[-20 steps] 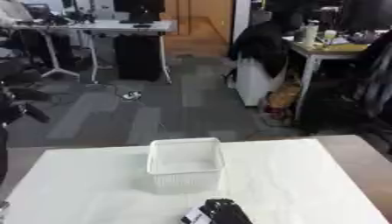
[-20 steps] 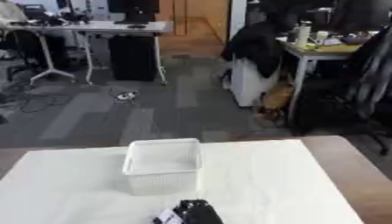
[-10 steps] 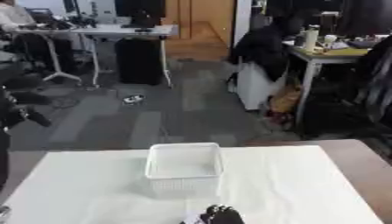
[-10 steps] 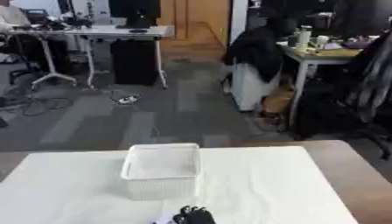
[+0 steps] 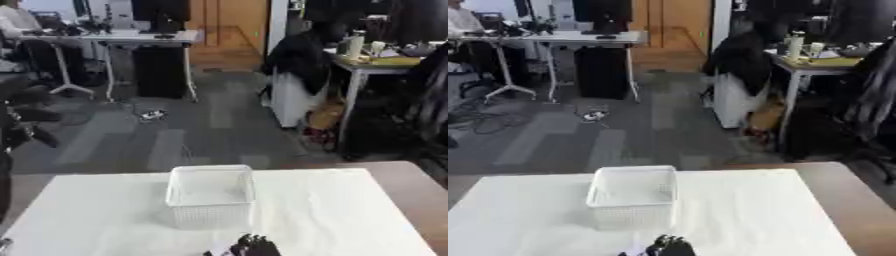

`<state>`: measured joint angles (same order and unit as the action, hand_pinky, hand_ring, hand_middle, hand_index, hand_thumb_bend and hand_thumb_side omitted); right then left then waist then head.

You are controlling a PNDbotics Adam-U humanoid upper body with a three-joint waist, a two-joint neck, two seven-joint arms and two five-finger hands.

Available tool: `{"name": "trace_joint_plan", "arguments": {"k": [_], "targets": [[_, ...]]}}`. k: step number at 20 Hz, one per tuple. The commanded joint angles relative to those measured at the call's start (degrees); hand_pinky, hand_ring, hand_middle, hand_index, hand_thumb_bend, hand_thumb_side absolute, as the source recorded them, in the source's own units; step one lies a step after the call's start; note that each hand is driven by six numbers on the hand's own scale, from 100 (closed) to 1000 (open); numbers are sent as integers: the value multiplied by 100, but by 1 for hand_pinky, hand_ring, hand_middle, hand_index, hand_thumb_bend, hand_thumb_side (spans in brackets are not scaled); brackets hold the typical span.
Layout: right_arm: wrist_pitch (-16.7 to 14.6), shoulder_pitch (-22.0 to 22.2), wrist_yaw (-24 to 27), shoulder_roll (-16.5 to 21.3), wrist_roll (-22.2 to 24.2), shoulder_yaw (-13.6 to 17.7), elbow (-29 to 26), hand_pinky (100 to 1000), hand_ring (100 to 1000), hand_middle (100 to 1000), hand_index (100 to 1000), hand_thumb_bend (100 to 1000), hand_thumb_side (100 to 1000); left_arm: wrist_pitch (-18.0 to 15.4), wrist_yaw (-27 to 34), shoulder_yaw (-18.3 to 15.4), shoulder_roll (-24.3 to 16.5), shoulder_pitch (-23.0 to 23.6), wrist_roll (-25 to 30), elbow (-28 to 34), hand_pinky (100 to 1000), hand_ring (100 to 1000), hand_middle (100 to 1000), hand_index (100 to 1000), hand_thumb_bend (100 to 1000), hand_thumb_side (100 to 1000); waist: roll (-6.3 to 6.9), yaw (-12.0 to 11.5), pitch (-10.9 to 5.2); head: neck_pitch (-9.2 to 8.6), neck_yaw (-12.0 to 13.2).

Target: Pick up objects on the table and place them in the box.

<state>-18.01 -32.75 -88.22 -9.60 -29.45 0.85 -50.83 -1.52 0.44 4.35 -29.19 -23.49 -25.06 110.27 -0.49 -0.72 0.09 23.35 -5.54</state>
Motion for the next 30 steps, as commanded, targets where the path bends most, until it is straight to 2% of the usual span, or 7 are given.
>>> {"name": "trace_joint_plan", "arguments": {"k": [1, 6, 9, 16, 22, 30], "targets": [[-141, -90, 303, -9, 16, 22, -276, 100, 100, 100, 306, 581, 722, -18, -1, -29, -52, -120, 17, 93, 382, 606, 683, 871, 248, 1000, 26, -10, -52, -60, -20], [-273, -233, 1072, 108, 204, 34, -749, 100, 100, 100, 305, 573, 713, -18, 0, -26, -52, -116, 22, 90, 383, 607, 683, 871, 247, 1000, 20, -15, -72, -70, -6], [-303, -362, 1532, 182, 341, -6, -1029, 100, 100, 100, 292, 576, 703, -18, 0, -29, -55, -107, 19, 85, 383, 607, 683, 871, 247, 1000, 20, -13, -82, -16, 48], [-190, -736, 2322, 347, 673, 10, -1325, 100, 100, 100, 279, 578, 701, -21, 0, -34, -51, -97, 12, 75, 384, 608, 684, 871, 246, 1000, 25, -14, -103, 96, 204], [-127, -1171, 2590, 421, 964, 53, -1045, 100, 100, 100, 287, 580, 706, -21, 2, -28, -37, -101, 21, 70, 382, 607, 683, 871, 246, 1000, 24, -37, -95, 164, 307], [-81, -1594, 2532, 415, 871, 136, -1001, 100, 100, 100, 215, 570, 706, -24, 5, -17, -1, -138, 34, 77, 384, 608, 684, 871, 245, 1000, 18, -94, -74, 160, 307]]}}
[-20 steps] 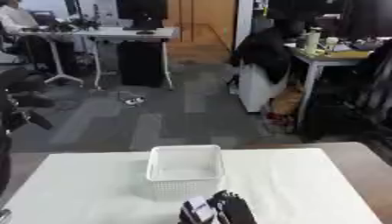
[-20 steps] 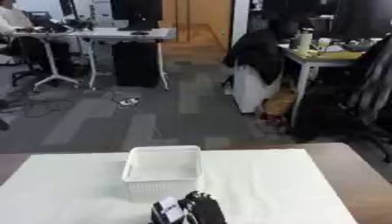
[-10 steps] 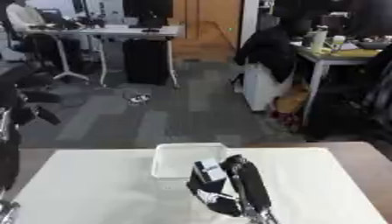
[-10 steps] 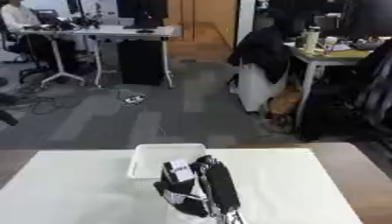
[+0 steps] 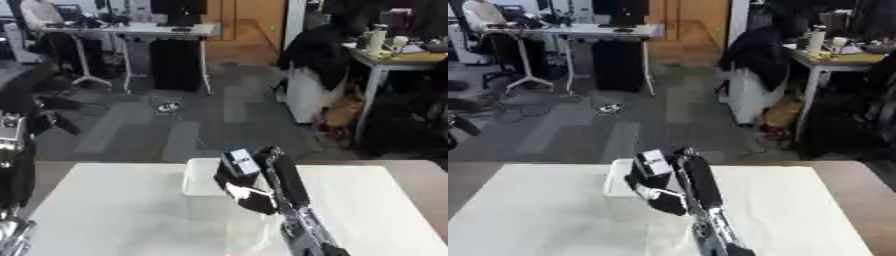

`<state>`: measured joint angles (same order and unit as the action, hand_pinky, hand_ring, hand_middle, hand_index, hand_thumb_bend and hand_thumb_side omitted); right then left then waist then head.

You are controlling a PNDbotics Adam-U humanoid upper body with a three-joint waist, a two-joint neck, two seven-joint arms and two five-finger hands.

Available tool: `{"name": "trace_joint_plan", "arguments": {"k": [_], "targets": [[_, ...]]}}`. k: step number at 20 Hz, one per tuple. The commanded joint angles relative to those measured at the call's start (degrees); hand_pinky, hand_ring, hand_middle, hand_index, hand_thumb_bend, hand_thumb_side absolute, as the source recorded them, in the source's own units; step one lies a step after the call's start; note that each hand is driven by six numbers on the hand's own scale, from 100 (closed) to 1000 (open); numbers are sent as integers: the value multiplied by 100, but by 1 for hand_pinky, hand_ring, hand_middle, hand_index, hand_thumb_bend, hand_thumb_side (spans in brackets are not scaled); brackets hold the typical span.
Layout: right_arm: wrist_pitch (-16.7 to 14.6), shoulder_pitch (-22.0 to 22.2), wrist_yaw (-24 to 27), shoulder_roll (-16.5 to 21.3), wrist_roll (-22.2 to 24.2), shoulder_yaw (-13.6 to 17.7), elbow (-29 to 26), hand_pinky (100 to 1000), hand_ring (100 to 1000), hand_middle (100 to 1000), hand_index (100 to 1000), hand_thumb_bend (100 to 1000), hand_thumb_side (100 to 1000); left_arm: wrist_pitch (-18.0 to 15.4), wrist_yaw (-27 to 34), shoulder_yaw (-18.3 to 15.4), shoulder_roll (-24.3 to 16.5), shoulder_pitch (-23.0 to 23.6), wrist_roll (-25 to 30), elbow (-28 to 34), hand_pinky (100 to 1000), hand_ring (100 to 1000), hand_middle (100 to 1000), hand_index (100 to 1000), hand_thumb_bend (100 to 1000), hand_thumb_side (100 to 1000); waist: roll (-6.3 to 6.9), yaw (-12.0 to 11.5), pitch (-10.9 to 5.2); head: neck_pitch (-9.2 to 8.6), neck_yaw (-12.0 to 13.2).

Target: Pick up objects on the table and place them in the box.

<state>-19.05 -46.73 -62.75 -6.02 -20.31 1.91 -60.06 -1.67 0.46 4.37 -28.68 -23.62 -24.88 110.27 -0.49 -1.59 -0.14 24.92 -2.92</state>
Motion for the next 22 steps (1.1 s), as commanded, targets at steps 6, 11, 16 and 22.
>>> {"name": "trace_joint_plan", "arguments": {"k": [6, 11, 16, 22], "targets": [[1, -554, -279, 84, -195, 119, 94, 100, 100, 100, 158, 565, 709, -6, 11, -8, -19, -148, 27, 82, 383, 607, 683, 871, 245, 1000, 30, -40, -37, -28, -64], [-44, -841, -652, 171, -482, 334, 491, 100, 100, 100, 130, 560, 712, -6, 19, -6, 39, -191, 29, 84, 383, 607, 682, 871, 245, 1000, 47, -101, 5, -90, -267], [11, -1179, -1075, 309, -833, 563, 968, 100, 100, 100, 124, 556, 718, -7, 37, 16, 128, -268, 49, 83, 383, 606, 682, 871, 245, 1000, 58, -191, 62, -223, -488], [162, -1350, -1592, 497, -1220, 798, 1420, 100, 100, 101, 124, 548, 724, -10, 46, 35, 186, -346, 69, 89, 386, 607, 683, 871, 242, 1000, 38, -271, 110, -584, -848]]}}
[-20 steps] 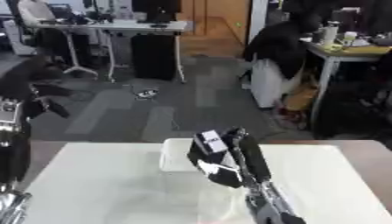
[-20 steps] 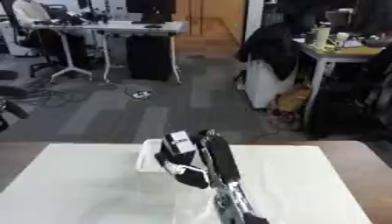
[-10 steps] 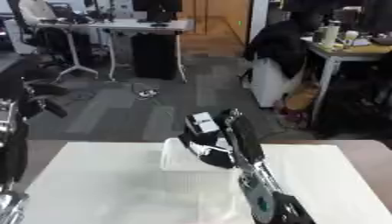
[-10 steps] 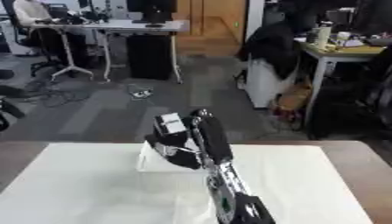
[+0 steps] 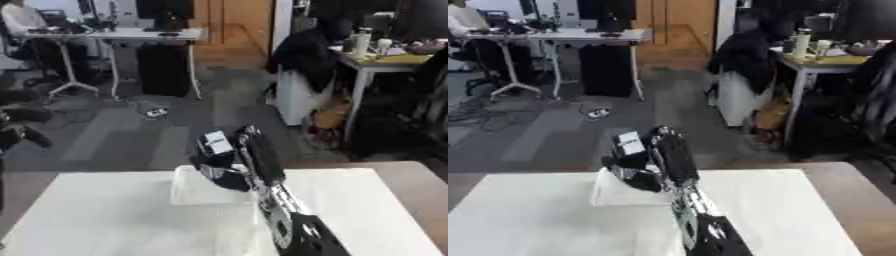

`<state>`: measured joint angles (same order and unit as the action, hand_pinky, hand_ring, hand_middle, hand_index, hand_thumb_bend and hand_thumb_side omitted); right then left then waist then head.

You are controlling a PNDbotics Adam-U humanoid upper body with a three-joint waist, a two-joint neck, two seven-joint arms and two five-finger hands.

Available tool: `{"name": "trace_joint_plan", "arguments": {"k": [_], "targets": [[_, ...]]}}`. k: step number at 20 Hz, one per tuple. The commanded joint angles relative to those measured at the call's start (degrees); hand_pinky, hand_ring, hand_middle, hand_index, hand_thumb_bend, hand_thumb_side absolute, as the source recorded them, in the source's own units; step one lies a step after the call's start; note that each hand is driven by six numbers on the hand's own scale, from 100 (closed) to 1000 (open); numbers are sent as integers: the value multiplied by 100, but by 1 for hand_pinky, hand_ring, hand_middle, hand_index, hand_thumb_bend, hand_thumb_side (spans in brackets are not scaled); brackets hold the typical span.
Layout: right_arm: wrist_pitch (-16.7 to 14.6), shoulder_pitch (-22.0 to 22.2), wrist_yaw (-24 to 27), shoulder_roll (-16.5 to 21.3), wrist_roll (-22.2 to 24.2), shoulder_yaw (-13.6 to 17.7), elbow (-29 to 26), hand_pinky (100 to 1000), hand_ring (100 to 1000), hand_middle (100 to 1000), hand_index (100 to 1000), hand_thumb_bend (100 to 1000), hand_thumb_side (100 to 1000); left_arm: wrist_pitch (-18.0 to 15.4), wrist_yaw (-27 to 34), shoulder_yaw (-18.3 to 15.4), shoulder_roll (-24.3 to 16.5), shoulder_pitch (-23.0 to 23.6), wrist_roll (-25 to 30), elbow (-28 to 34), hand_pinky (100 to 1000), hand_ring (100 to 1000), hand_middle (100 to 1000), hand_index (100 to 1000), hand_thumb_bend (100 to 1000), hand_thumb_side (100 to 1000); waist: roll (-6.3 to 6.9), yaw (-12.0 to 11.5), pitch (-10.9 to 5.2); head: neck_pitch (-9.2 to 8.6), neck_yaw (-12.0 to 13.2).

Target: Pick up objects on the table and place them in the box.

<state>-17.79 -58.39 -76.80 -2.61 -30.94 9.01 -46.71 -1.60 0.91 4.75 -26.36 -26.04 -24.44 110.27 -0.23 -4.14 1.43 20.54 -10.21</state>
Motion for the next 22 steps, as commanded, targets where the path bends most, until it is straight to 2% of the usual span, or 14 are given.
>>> {"name": "trace_joint_plan", "arguments": {"k": [1, 8, 13, 14, 15, 16, 17, 18, 19, 20, 21, 22], "targets": [[56, -198, -263, 185, -217, 115, 155, 100, 100, 102, 128, 547, 727, -17, 3, 1, -43, -112, 31, 91, 385, 607, 682, 871, 243, 1000, 10, -21, -44, -158, -117], [93, -361, -572, 277, -629, 303, 561, 100, 100, 107, 116, 548, 719, -16, 21, 34, -6, -174, 66, 103, 385, 607, 682, 871, 242, 1000, 4, -83, -10, -269, -181], [225, -465, -716, 259, -713, 387, 748, 100, 100, 120, 114, 552, 736, -15, 44, 68, 72, -257, 100, 119, 390, 609, 684, 871, 237, 1000, -3, -170, 24, -331, -303], [259, -479, -771, 257, -707, 394, 776, 100, 100, 129, 111, 576, 741, -15, 47, 70, 88, -273, 102, 121, 390, 609, 684, 871, 237, 1000, -5, -186, 29, -347, -324], [319, -496, -848, 263, -676, 397, 816, 100, 100, 131, 120, 574, 772, -15, 51, 73, 103, -287, 104, 123, 391, 610, 684, 871, 237, 1000, -8, -198, 33, -355, -336], [368, -518, -970, 274, -674, 388, 835, 100, 100, 150, 131, 533, 861, -14, 55, 80, 117, -302, 109, 125, 391, 610, 684, 871, 237, 1000, -11, -212, 36, -361, -350], [393, -532, -1117, 284, -701, 378, 846, 100, 197, 218, 169, 519, 972, -15, 59, 89, 129, -316, 117, 127, 392, 610, 684, 871, 236, 1000, -14, -224, 38, -371, -363], [436, -532, -1309, 291, -692, 367, 888, 286, 447, 424, 351, 617, 1000, -15, 61, 95, 137, -327, 125, 129, 392, 610, 684, 871, 236, 1000, -17, -235, 38, -383, -373], [497, -533, -1468, 287, -652, 377, 931, 202, 405, 382, 317, 603, 1000, -15, 63, 99, 143, -333, 130, 130, 392, 610, 684, 871, 236, 1000, -18, -241, 37, -390, -380], [573, -516, -1595, 282, -557, 390, 997, 885, 755, 751, 474, 683, 1000, -15, 65, 102, 146, -338, 134, 131, 392, 610, 684, 871, 236, 1000, -21, -247, 37, -404, -387], [654, -513, -1690, 274, -424, 401, 1047, 847, 735, 730, 469, 681, 1000, -15, 67, 105, 149, -341, 137, 131, 392, 610, 684, 871, 236, 1000, -23, -253, 35, -413, -393], [705, -508, -1738, 262, -305, 410, 1067, 997, 825, 836, 488, 695, 1000, -15, 69, 106, 151, -343, 140, 131, 393, 611, 684, 871, 236, 1000, -24, -258, 34, -421, -391]]}}
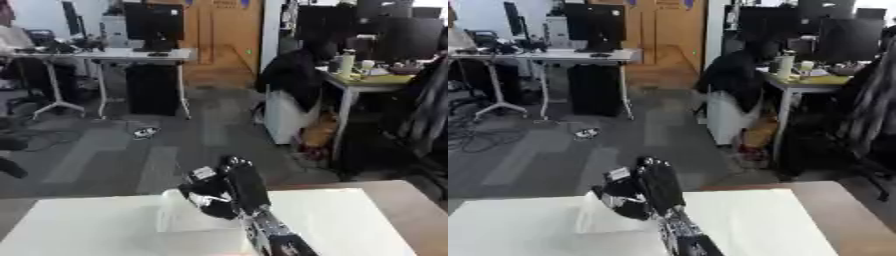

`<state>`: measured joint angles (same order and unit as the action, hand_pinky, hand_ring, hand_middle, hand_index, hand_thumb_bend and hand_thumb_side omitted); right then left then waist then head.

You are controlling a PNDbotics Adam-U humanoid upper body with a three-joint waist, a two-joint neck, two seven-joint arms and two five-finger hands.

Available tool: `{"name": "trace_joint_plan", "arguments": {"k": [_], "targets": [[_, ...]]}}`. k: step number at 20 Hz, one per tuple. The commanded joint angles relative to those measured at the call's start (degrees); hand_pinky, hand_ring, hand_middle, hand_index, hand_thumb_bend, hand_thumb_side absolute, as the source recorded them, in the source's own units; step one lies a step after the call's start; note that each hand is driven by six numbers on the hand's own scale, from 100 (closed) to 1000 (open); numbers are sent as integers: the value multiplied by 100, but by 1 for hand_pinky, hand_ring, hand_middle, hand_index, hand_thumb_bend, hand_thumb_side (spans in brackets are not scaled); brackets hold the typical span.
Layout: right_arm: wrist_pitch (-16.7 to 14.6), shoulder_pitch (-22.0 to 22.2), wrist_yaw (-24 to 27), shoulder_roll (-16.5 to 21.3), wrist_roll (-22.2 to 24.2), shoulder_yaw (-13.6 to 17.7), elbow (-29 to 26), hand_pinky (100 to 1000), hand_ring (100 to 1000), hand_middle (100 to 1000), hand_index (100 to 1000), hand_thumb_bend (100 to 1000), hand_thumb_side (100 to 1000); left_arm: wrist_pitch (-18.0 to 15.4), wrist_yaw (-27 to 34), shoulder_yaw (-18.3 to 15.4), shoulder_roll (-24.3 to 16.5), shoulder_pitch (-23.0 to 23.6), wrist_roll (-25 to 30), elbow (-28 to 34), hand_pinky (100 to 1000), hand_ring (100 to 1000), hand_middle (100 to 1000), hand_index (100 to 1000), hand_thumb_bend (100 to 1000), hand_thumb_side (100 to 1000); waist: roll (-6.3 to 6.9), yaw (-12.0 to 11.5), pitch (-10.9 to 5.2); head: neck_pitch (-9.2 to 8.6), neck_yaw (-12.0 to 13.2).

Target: Pick up objects on the table and place them in the box.

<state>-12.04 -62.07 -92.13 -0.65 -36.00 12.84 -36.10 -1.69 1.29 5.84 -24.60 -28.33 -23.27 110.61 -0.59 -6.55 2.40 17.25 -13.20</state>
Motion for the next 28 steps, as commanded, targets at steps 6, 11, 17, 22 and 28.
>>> {"name": "trace_joint_plan", "arguments": {"k": [6, 11, 17, 22, 28], "targets": [[199, -152, -251, 47, 621, 34, -42, 1000, 830, 838, 456, 693, 1000, -5, 34, 2, -30, -111, 27, 96, 393, 611, 684, 870, 235, 1000, 4, -24, -75, -100, -54], [194, -129, -224, 52, 629, 41, -75, 977, 815, 824, 453, 691, 1000, -5, 31, 2, -31, -110, 29, 93, 394, 612, 685, 870, 235, 1000, 0, -28, -88, -125, -36], [-340, 170, 822, 48, 351, -132, -405, 737, 680, 723, 559, 633, 1000, -5, 19, -17, -60, -65, 14, 82, 395, 612, 685, 870, 234, 1000, -11, -20, -131, -457, -40], [-1481, 1251, 4122, 218, 1358, -1062, -1774, 560, 519, 584, 853, 545, 1000, -8, -42, -100, -201, 27, -61, 51, 395, 612, 685, 869, 235, 1000, -20, 151, -181, -822, 218], [-1000, 2563, 7874, 183, 2360, -1445, -5549, 233, 257, 283, 649, 349, 1000, -76, -50, -185, -346, 181, -214, 39, 409, 598, 671, 846, 213, 1000, 70, 460, -261, -1137, 225]]}}
